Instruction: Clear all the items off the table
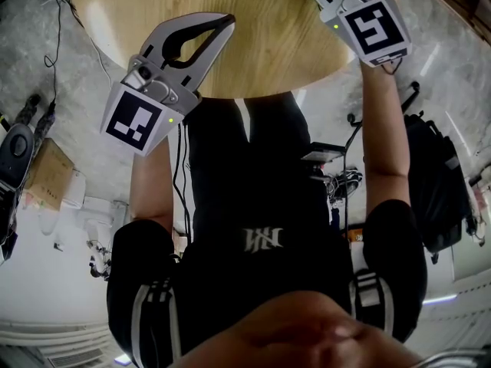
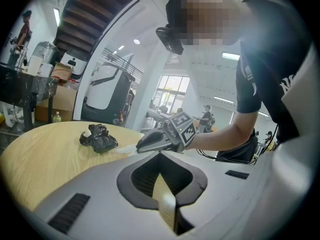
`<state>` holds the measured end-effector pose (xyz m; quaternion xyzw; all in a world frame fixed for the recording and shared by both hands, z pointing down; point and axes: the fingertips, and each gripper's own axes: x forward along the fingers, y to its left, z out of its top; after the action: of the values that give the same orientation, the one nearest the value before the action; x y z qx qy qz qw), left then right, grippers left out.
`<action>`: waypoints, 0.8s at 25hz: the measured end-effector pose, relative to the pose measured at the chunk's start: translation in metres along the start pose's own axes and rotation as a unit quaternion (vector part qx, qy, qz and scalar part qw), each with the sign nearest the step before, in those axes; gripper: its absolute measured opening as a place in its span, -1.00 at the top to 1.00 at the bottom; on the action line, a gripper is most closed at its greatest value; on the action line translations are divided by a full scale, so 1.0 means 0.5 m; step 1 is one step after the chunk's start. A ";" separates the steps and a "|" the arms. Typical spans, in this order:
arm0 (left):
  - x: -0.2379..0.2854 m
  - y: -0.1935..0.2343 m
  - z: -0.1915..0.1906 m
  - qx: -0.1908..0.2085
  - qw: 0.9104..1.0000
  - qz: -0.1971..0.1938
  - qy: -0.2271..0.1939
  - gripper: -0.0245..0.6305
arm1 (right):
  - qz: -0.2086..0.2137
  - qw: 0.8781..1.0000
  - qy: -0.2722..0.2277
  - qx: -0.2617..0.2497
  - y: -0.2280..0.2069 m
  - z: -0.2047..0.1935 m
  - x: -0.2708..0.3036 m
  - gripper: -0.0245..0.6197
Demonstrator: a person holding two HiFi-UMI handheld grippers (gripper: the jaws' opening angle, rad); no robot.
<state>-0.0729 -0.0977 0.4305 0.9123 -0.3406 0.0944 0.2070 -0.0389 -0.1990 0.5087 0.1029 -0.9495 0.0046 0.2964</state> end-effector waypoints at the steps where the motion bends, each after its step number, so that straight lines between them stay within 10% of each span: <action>1: -0.001 -0.003 0.002 0.001 1.000 0.000 0.000 0.89 | 0.000 1.000 -0.002 0.000 0.002 0.003 -0.004 0.80; 20: -0.119 -0.042 0.082 0.036 0.999 0.006 -0.023 0.89 | -0.037 0.998 -0.055 -0.021 0.106 0.220 -0.107 0.82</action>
<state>-0.1024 -0.0668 0.3682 0.9189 -0.3476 0.0867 0.1652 -0.0679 -0.1447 0.3907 0.1318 -0.9597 -0.0325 0.2461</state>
